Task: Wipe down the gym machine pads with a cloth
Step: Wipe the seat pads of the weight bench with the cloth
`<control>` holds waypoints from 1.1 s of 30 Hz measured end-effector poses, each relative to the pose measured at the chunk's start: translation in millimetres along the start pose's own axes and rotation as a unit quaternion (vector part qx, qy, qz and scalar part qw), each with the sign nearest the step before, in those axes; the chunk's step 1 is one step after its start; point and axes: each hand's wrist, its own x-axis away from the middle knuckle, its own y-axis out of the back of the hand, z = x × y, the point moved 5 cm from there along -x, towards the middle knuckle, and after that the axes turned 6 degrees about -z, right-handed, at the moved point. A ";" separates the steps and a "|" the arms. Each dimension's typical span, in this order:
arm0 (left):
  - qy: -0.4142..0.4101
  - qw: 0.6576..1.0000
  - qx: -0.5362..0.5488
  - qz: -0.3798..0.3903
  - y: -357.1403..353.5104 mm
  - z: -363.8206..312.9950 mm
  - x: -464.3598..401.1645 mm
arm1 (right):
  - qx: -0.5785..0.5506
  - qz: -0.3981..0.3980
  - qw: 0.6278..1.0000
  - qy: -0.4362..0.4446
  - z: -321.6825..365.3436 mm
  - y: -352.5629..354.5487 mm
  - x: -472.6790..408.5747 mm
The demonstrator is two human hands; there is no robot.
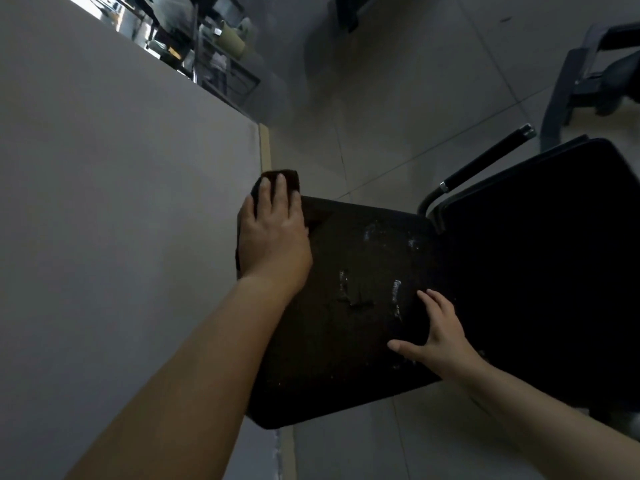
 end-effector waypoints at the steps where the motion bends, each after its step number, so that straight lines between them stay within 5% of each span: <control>1: -0.004 1.000 -0.009 0.011 -0.2 -3.0 17.6 | 0.001 -0.001 1.000 0.001 0.1 0.2 -0.4; 8: -0.097 0.987 0.111 0.065 -16.3 -20.9 146.2 | 0.011 0.001 1.000 -0.005 2.2 1.8 -1.6; 15: -0.041 0.999 -0.005 0.012 -2.3 -4.2 17.4 | 0.013 -0.001 1.000 -0.002 0.8 2.2 -1.8; 21: 0.005 1.000 0.018 0.007 -3.4 7.0 -38.6 | 0.016 0.000 1.000 0.004 0.8 1.4 -0.7; 30: 0.024 0.986 0.166 0.007 -18.8 1.6 164.6 | 0.005 0.002 1.000 -0.002 4.5 1.6 3.7; 33: 0.048 0.974 0.221 -0.003 -29.8 5.7 173.0 | -0.007 -0.002 1.000 -0.001 4.0 1.8 3.1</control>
